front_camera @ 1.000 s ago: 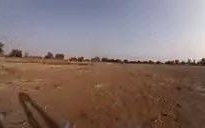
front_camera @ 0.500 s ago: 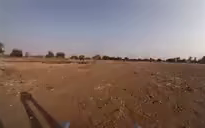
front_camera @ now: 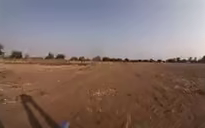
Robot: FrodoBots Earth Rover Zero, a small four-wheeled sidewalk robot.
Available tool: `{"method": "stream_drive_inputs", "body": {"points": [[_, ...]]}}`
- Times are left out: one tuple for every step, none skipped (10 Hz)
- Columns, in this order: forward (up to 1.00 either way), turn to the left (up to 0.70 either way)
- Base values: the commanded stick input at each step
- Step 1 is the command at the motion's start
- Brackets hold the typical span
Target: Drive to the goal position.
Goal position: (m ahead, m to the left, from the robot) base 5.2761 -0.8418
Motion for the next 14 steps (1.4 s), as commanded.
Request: {"method": "stream_drive_inputs", "body": {"points": [[0.70, 0.00], [0.70, 0.00], [0.70, 0.00], [0.70, 0.00], [0.70, 0.00], [0.70, 0.00], [0.70, 0.00], [0.70, 0.00], [0.70, 0.00], [0.70, 0.00], [0.70, 0.00], [0.70, 0.00], [0.70, 0.00], [0.70, 0.00]]}}
